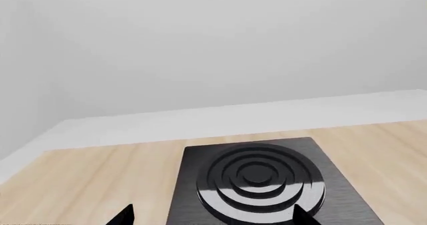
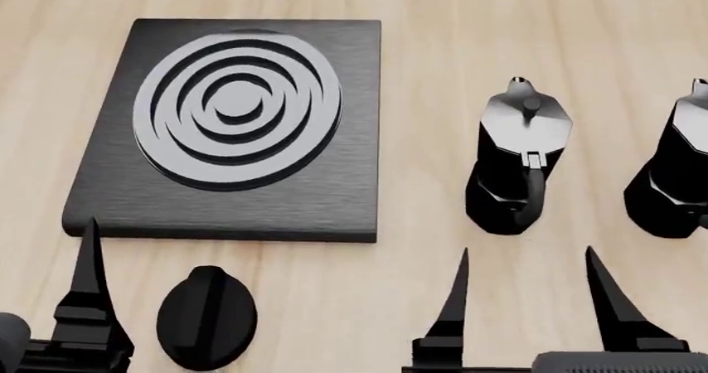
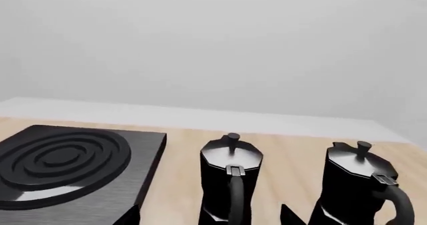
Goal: Put the right moka pot on the stove.
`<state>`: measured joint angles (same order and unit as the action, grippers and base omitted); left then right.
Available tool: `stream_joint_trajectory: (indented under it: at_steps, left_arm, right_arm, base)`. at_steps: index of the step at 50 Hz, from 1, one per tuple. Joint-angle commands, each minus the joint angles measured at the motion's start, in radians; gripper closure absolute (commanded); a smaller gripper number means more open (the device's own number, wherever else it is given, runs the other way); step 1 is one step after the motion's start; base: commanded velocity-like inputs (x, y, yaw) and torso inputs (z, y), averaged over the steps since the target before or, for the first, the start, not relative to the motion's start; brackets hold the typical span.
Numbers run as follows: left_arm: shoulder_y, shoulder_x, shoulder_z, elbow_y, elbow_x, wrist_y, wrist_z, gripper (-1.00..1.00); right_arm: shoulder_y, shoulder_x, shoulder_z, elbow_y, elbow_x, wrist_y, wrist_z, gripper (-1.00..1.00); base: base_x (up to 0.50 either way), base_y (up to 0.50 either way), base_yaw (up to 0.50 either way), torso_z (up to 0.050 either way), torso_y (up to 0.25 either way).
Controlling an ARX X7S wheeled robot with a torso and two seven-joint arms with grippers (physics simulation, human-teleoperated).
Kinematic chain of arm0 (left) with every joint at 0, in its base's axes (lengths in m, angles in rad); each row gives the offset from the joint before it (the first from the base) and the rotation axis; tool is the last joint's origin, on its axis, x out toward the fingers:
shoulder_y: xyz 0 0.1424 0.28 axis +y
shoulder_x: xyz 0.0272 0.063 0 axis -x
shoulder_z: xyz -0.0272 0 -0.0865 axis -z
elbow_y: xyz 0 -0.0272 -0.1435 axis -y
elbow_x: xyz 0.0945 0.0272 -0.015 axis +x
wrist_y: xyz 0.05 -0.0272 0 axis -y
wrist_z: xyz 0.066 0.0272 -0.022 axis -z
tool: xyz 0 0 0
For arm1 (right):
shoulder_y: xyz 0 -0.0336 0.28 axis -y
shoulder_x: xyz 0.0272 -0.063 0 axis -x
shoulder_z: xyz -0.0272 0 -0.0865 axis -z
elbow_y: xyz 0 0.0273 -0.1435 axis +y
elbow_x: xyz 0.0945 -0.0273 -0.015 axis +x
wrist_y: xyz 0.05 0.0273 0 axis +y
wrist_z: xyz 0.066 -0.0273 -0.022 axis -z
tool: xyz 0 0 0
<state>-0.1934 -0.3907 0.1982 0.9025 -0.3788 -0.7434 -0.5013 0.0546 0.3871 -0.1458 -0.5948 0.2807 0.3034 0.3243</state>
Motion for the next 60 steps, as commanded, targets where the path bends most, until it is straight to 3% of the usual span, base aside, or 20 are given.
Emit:
stream_joint_trajectory:
  at_steps: [1,38,41,60]
  left_arm:
    - [0.0,-0.001,-0.001,-0.002,-0.005,0.0,-0.008,-1.0]
    - [-0.001,-0.006,-0.013,-0.007,-0.039,0.013,-0.015,-1.0]
    - [0.0,-0.006,-0.014,-0.006,-0.04,0.014,-0.017,-1.0]
    - [-0.003,-0.012,-0.008,-0.009,-0.039,0.014,-0.031,-1.0]
  right_arm:
    - [-0.043,0.032,0.087,-0.001,0.05,-0.045,-0.008,-1.0]
    - [-0.103,0.118,0.284,0.022,0.134,-0.071,-0.005,-1.0]
    - [-0.129,0.093,0.282,0.096,0.099,-0.158,-0.026,-1.0]
    - [-0.13,0.127,0.358,0.153,0.117,-0.151,-0.015,-1.0]
  base:
    - [0.0,0.0,0.0,0.0,0.0]
    - [0.0,0.0,0.0,0.0,0.0]
    - [0.0,0.0,0.0,0.0,0.0]
    - [0.0,0.0,0.0,0.0,0.0]
